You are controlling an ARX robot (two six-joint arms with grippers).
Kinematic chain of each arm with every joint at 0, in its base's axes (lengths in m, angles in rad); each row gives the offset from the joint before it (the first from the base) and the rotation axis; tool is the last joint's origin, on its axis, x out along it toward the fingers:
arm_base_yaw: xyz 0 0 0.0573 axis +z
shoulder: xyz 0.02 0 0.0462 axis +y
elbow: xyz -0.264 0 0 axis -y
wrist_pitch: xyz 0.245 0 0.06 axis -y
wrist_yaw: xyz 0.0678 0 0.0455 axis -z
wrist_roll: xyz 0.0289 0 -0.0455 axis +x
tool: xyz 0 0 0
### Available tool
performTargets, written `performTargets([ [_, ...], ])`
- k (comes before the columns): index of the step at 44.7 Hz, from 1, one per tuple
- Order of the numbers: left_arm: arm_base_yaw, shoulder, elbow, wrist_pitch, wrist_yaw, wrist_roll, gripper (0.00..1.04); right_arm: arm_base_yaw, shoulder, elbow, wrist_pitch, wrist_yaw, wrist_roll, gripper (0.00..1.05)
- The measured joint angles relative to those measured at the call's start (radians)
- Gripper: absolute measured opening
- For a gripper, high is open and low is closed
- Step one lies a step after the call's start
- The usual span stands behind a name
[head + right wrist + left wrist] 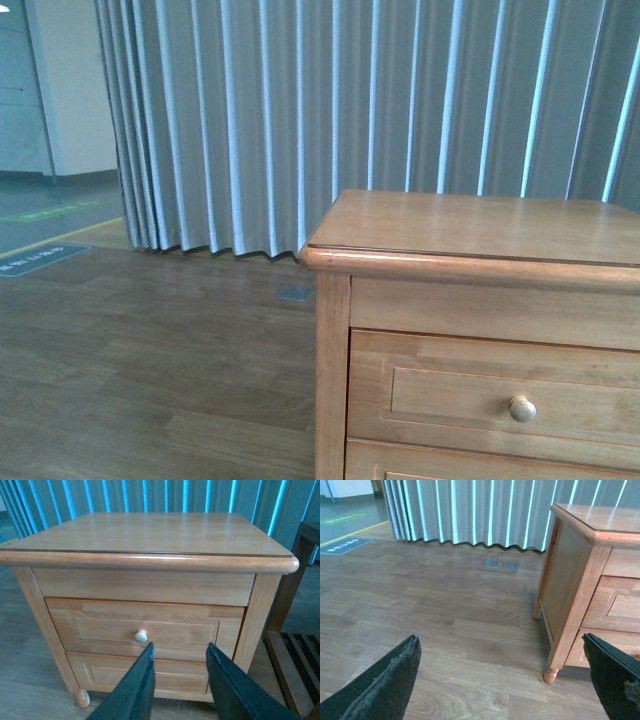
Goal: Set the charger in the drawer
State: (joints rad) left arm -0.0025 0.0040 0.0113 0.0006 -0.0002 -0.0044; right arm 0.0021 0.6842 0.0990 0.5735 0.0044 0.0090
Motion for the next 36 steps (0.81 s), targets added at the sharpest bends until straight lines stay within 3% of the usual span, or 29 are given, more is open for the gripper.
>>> performTargets([
  [7, 0.0, 0.0, 0.0, 0.0, 0.0, 0.0, 0.99, 0.0, -0.093, -0.032, -0.057, 0.0, -0.005, 0.02],
  [36, 0.0, 0.0, 0.0, 0.0, 0.0, 0.0, 0.99, 0.0, -0.398, -0.094, -0.285, -0.003, -0.008, 0.02],
])
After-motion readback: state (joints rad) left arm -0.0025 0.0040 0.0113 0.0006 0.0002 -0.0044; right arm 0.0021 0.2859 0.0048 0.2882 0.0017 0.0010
